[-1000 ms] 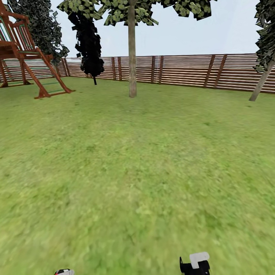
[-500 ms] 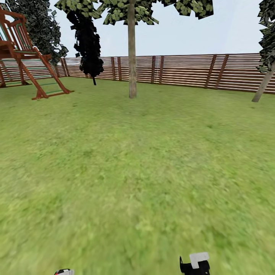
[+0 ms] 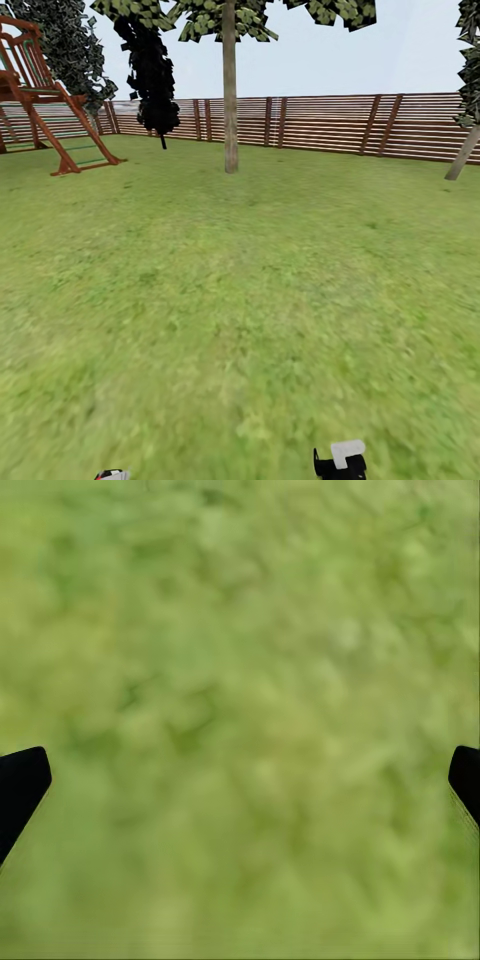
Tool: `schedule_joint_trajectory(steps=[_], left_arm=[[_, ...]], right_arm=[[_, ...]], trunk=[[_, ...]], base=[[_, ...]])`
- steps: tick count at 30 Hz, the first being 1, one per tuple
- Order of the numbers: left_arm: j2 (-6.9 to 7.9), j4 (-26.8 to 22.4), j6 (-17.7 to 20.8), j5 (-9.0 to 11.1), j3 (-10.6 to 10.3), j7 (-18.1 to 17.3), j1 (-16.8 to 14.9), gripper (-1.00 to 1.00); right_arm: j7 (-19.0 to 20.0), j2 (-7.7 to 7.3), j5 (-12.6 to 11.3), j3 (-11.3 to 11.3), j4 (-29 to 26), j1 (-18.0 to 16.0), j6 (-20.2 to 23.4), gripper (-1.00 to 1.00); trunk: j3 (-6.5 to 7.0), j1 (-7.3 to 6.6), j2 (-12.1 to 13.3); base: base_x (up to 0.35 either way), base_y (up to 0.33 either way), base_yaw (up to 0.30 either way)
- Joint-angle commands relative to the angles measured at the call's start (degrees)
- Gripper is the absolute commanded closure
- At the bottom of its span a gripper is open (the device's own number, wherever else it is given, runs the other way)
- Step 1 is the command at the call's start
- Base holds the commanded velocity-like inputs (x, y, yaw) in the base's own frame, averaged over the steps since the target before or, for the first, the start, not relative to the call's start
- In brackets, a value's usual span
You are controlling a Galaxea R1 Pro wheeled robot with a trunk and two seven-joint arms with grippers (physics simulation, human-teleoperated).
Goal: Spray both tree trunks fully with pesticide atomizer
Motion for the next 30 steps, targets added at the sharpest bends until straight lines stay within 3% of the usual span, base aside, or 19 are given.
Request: schedule_joint_trajectory(steps=[1, 30], left_arm=[[0.01, 0.05, -0.19, 0.42, -0.17, -0.05, -0.03, 1.0], [-0.07, 0.05, -0.24, 0.41, -0.27, 0.02, -0.03, 1.0]], right_arm=[[-0.62, 0.01, 0.6, 0.19, 0.06, -0.04, 0.02, -1.0], [-0.65, 0.01, 0.58, 0.19, 0.06, -0.04, 0.07, -1.0]], trunk=[[-0.05, 0.03, -0.02], [-0.05, 0.03, -0.02]], base=[[0.339, 0.0, 0.0], [0.339, 0.0, 0.0]])
